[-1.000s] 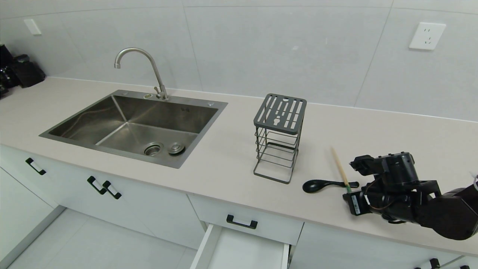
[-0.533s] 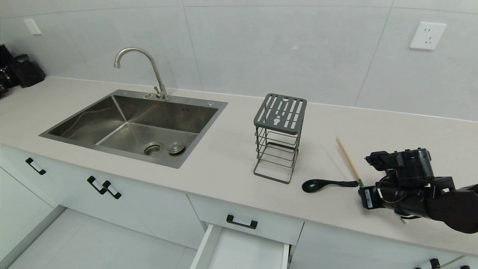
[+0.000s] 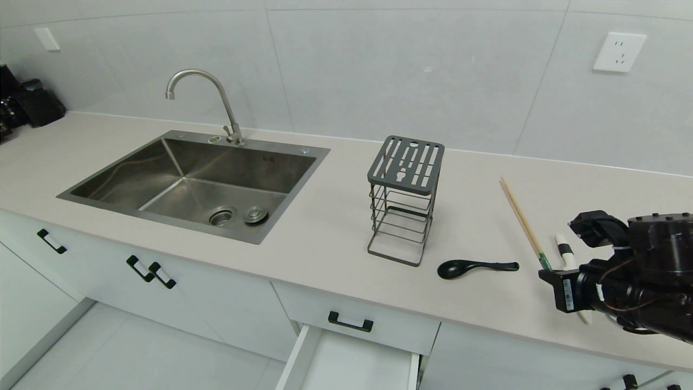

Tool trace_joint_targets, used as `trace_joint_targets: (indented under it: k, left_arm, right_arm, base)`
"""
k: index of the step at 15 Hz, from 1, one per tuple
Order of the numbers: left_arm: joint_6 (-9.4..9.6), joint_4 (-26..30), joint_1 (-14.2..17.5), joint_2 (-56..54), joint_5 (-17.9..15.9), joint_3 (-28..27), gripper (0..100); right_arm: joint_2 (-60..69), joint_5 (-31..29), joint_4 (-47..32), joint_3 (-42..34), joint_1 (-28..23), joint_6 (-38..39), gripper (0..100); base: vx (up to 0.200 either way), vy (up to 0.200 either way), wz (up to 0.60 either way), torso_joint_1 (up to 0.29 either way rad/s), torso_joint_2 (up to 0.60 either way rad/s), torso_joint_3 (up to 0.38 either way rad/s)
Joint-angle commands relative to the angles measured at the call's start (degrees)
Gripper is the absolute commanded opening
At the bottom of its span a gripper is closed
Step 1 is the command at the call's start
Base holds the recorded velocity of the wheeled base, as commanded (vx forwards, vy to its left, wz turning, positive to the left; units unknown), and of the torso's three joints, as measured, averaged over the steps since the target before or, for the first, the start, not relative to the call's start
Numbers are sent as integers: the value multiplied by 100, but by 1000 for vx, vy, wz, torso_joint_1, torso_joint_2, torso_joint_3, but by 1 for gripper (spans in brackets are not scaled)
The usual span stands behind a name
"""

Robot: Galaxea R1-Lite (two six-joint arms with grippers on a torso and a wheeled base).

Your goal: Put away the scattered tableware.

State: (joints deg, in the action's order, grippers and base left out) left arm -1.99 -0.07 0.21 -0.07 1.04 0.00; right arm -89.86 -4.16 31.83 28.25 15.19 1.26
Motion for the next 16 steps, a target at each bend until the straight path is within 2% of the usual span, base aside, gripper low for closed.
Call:
trace_joint_targets:
  k: [1,5,8,13,14,16]
  left_arm:
    - [5,-1,6,7,2,0,100]
    - [-3,-1,6,7,2,0,100]
    - [-3,-1,6,7,2,0,100]
    - [-3,-1,6,7,2,0,100]
    - [-3,-1,6,7,2,0,100]
    - [-3,-1,6,7,2,0,100]
  right_arm:
    - [671,-24,7,-170,353,-11,0]
    - [1286,3,16,-153,793,-90,0]
    - [1700,38,7,-144,1373,-240,0]
    - [1902,424,7,-135,1874,-442,0]
    - [1884,855,7,-126,2023,-706,0]
    - [1743,1110,7,-126,2058,-925,0]
  base:
    - [0,0,0,0,0,0]
    - [0,0,0,0,0,0]
    - [0,0,0,0,0,0]
    - [0,0,0,0,0,0]
    - [0,0,0,0,0,0]
    - [0,0,0,0,0,0]
